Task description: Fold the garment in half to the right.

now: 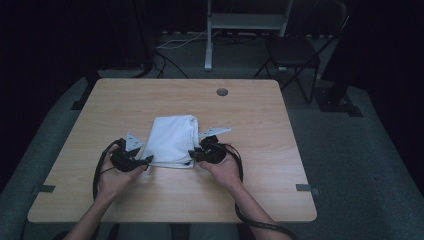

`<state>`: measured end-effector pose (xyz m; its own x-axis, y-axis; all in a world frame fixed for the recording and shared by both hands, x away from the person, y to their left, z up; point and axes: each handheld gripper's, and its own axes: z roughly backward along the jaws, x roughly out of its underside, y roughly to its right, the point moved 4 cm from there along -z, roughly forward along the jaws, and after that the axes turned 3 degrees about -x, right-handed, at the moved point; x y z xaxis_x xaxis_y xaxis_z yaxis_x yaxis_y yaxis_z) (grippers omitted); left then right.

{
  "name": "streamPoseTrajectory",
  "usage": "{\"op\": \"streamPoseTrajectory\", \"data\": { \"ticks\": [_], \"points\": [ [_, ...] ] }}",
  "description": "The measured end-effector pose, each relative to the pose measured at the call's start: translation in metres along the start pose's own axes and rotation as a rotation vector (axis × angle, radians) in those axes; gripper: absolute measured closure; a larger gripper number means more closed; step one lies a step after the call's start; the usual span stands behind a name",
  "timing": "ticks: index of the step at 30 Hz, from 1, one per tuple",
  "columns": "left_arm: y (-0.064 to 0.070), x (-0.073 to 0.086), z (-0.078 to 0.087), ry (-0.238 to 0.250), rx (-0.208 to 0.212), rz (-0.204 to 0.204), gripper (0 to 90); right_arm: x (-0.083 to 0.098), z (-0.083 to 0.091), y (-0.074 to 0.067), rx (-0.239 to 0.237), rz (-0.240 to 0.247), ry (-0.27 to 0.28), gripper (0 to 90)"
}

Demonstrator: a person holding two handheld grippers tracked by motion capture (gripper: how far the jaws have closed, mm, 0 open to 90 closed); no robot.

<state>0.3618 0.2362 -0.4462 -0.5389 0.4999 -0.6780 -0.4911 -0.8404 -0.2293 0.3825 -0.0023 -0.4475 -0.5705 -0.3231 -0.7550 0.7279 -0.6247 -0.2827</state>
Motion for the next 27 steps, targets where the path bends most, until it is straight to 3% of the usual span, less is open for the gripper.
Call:
{"op": "streamPoseTrajectory", "data": {
  "ticks": [5, 6, 16, 19, 24, 27],
  "points": [
    [0.003, 0.0, -0.003, -0.009, 0.024, 0.014, 42.4, 0.005, -0.004, 0.001, 0.005, -0.002, -0.051, 74.1],
    [0.005, 0.001, -0.004, -0.013, 0.035, 0.014, 42.4, 0.009, -0.008, 0.002, 0.013, -0.002, -0.081, 72.7],
    [0.016, 0.005, -0.004, -0.011, 0.063, 0.012, 42.7, 0.004, -0.015, 0.011, 0.07, 0.012, -0.07, 71.7],
    [0.011, 0.002, -0.004, 0.001, 0.055, 0.027, 42.7, 0.0, -0.018, 0.015, 0.079, 0.01, -0.069, 71.4],
    [-0.001, -0.006, 0.004, 0.031, 0.044, 0.04, 42.4, -0.002, -0.014, 0.008, 0.066, 0.011, -0.06, 66.8],
    [-0.009, -0.013, 0.008, 0.051, 0.033, 0.054, 41.4, -0.011, -0.007, 0.008, 0.075, 0.016, -0.012, 64.7]
  ]
}}
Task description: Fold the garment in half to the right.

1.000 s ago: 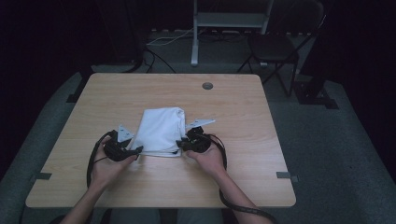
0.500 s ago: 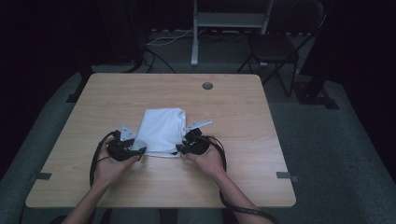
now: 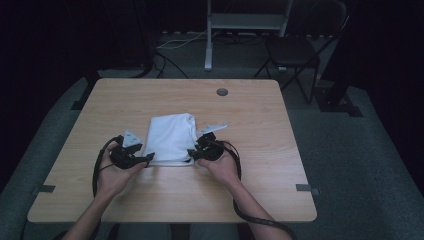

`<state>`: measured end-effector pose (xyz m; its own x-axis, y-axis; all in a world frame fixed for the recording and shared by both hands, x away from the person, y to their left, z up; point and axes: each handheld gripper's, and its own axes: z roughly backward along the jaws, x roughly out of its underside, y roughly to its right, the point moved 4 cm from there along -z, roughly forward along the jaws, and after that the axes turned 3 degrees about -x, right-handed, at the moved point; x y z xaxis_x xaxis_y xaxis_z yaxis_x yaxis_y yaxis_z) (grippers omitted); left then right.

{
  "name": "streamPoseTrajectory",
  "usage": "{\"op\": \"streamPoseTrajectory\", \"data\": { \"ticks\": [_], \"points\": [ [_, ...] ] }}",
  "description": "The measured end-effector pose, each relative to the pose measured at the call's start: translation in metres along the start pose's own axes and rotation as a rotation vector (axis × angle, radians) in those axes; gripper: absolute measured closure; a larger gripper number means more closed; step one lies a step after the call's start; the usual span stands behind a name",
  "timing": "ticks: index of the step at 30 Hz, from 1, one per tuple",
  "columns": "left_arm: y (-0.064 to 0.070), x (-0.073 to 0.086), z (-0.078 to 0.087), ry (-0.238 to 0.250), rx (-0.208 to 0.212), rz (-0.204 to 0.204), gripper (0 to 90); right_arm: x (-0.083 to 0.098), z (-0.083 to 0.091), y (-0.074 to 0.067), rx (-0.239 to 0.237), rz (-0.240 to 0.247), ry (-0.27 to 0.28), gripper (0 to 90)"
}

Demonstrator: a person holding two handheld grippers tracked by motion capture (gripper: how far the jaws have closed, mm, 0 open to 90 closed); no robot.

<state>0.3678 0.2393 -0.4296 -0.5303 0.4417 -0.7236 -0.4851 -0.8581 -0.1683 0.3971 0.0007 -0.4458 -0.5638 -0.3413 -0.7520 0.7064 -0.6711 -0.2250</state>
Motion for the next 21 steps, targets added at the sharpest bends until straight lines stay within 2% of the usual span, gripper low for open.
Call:
{"op": "streamPoseTrajectory", "data": {
  "ticks": [2, 8, 13, 15, 21],
  "points": [
    [-0.001, -0.003, -0.001, 0.003, -0.001, 0.009, 41.2, -0.011, 0.005, 0.006, 0.023, -0.021, 0.04, 62.1],
    [-0.002, -0.007, -0.007, 0.001, 0.004, 0.019, 37.8, -0.038, -0.003, 0.024, 0.089, -0.027, 0.067, 56.5],
    [0.0, -0.006, -0.01, -0.001, 0.012, 0.018, 32.2, -0.055, -0.018, 0.034, 0.146, 0.008, 0.062, 55.6],
    [0.0, -0.005, -0.01, -0.006, 0.01, 0.012, 31.9, -0.061, -0.024, 0.038, 0.172, 0.038, 0.058, 56.4],
    [0.0, -0.004, -0.008, -0.005, 0.009, 0.004, 31.9, -0.072, -0.04, 0.048, 0.218, 0.067, 0.04, 56.7]
  ]
}}
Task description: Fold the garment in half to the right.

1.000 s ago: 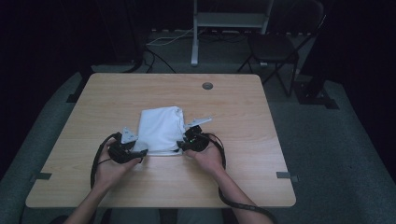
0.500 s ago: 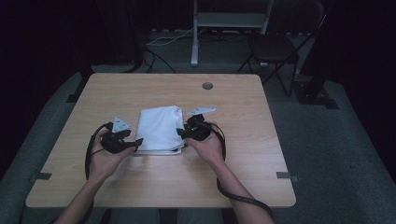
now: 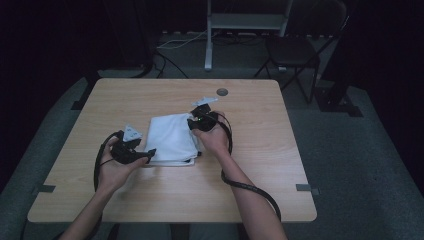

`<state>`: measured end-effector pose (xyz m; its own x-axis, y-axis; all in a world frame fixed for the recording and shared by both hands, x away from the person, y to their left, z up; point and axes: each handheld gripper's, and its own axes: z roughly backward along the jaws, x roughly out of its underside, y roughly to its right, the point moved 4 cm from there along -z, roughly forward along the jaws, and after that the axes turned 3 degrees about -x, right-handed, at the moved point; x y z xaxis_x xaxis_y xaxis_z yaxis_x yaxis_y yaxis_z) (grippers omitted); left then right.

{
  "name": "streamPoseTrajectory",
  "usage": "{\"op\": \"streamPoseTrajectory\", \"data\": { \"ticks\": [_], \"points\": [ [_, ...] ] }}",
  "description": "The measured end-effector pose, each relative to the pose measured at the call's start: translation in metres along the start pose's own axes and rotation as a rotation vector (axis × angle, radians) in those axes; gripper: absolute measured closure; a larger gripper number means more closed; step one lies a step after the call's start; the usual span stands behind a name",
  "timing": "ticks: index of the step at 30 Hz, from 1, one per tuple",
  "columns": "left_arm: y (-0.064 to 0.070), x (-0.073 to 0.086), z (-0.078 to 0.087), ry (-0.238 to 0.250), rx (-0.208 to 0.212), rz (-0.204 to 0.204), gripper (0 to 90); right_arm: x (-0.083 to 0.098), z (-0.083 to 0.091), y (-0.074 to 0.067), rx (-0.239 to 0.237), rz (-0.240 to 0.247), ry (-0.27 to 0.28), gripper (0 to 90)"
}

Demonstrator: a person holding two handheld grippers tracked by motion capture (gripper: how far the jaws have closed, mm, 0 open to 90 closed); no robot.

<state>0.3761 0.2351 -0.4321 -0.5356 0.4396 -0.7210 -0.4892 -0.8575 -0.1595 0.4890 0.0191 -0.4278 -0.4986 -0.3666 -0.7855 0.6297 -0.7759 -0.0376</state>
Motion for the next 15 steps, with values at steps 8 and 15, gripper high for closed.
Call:
{"op": "streamPoseTrajectory", "data": {
  "ticks": [8, 15],
  "points": [
    [0.005, 0.0, -0.004, -0.012, 0.007, -0.02, 31.8, 0.0, -0.023, -0.001, -0.001, 0.041, -0.036, 67.0],
    [0.011, 0.003, -0.01, -0.032, 0.016, -0.039, 31.9, 0.003, -0.024, 0.004, 0.01, -0.017, -0.043, 75.3]
  ]
}}
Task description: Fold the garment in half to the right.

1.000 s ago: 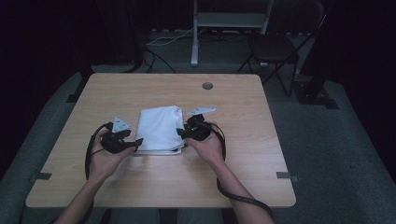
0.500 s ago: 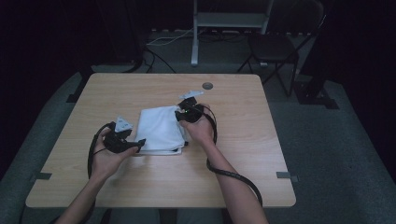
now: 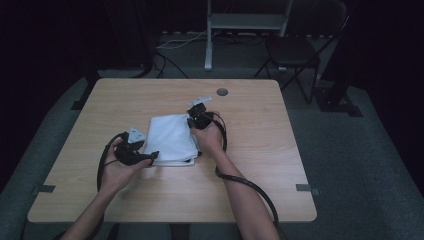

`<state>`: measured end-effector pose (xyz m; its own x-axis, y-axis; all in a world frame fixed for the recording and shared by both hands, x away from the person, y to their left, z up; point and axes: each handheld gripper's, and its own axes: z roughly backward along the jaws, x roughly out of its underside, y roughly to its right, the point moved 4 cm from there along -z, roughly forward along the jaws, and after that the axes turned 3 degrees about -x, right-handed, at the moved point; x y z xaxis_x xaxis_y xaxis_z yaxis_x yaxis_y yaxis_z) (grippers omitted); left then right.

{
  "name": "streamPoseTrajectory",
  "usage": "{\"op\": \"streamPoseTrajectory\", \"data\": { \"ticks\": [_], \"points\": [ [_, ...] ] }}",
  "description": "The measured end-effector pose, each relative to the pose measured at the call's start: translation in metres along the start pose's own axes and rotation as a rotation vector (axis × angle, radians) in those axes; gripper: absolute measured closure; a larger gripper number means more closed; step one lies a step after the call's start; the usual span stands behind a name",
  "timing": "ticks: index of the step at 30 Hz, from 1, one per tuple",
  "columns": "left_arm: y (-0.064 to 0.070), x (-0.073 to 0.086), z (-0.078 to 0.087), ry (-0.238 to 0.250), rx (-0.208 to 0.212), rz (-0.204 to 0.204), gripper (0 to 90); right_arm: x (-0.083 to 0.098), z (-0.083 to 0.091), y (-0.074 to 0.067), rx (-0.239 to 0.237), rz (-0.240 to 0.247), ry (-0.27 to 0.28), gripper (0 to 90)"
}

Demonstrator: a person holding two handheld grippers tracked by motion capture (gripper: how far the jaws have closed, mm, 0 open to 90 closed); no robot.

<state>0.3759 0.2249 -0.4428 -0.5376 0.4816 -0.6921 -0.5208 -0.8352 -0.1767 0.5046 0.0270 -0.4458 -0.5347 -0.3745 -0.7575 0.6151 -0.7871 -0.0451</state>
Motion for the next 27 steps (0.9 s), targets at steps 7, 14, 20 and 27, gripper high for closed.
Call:
{"op": "streamPoseTrajectory", "data": {
  "ticks": [7, 14, 20, 27],
  "points": [
    [0.003, 0.004, -0.005, -0.023, 0.007, 0.005, 32.0, 0.0, 0.003, 0.007, -0.004, -0.075, 0.007, 77.6],
    [0.003, 0.008, -0.007, -0.048, 0.012, 0.0, 32.1, 0.003, -0.001, 0.012, -0.018, -0.142, 0.003, 80.8],
    [0.003, 0.008, -0.007, -0.043, 0.016, 0.003, 32.2, 0.006, -0.006, 0.012, 0.0, -0.16, -0.015, 77.3],
    [0.001, 0.006, 0.001, 0.0, 0.019, 0.016, 32.1, 0.004, 0.001, 0.012, 0.033, -0.107, 0.002, 66.4]
  ]
}}
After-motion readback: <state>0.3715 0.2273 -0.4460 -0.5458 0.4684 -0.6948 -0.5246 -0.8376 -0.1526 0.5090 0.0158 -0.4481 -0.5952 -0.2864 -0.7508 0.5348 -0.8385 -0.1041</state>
